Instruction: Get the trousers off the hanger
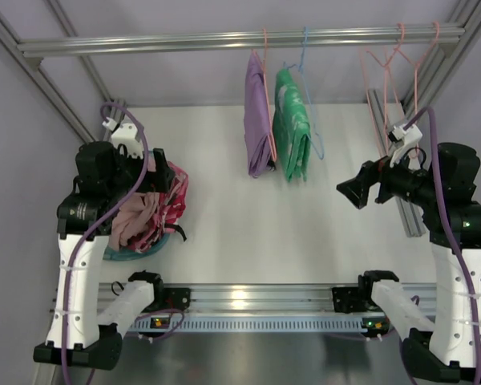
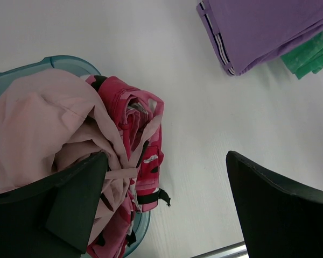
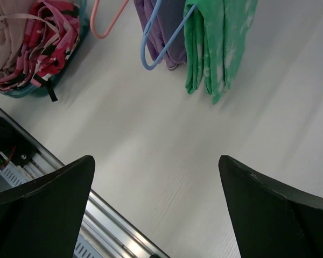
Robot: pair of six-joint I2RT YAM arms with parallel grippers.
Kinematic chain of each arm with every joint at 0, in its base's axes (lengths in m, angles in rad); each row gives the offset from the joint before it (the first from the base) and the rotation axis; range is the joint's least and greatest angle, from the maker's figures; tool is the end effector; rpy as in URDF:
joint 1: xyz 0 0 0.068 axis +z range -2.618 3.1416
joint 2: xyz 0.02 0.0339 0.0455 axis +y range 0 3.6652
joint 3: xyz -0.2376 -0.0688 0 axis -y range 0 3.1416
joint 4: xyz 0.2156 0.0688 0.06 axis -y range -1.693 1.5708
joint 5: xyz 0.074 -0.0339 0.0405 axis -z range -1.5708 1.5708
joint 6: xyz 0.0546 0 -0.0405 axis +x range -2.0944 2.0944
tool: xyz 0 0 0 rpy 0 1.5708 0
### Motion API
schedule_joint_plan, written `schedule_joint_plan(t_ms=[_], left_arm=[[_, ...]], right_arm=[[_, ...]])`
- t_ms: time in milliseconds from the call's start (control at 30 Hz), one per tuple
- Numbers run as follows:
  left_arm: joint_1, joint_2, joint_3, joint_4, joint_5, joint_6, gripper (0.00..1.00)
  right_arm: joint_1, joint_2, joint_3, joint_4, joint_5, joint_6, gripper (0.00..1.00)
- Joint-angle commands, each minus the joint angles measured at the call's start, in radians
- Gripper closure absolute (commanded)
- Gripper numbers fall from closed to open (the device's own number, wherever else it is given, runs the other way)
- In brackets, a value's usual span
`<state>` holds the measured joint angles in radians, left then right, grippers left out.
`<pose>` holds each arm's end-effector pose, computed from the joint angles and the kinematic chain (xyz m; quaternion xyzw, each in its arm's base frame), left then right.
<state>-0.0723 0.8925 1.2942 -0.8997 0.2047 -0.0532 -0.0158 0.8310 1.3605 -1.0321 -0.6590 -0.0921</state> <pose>0.1567 -0.0225 0.3771 0.0604 0.8545 -0.1195 0.5019 0.1188 0.0316 0.3932 -0.1957 0.8076 0.2521 0.4960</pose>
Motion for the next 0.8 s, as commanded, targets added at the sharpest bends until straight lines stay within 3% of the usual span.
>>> schedule_joint_plan(t_ms=[0, 133, 200, 300, 400, 533, 767], left_arm=[[0.006, -0.004, 0.065, 0.048, 0.002, 0.024, 0.02], [0.006, 0.063, 0.135, 0.056, 0.067, 0.018, 0.02], [0.006, 0.088, 0.175, 0.071, 0.200, -0.009, 0.02], [0.006, 0.124, 0.192, 0.195, 0.350, -0.140, 0.03], [0.003, 0.141, 0.166, 0.421, 0.443, -0.330, 0.06], [-0.056, 0.189, 0.128, 0.666, 0.415, -0.572, 0.08], [-0.262, 0.276, 0.105, 0.887, 0.285, -0.677, 0.13]], right_arm=[[0.008, -0.012, -0.001, 0.052, 0.001, 0.011, 0.01], [0.008, -0.009, 0.000, 0.060, 0.004, 0.022, 0.01], [0.008, -0.009, 0.002, 0.060, 0.007, 0.023, 0.01], [0.008, 0.000, 0.015, 0.050, 0.015, 0.023, 0.01], [0.008, 0.014, 0.038, 0.040, 0.030, 0.017, 0.01], [0.008, 0.037, 0.071, 0.027, 0.044, 0.009, 0.01], [0.008, 0.042, 0.092, 0.024, 0.053, 0.017, 0.01]])
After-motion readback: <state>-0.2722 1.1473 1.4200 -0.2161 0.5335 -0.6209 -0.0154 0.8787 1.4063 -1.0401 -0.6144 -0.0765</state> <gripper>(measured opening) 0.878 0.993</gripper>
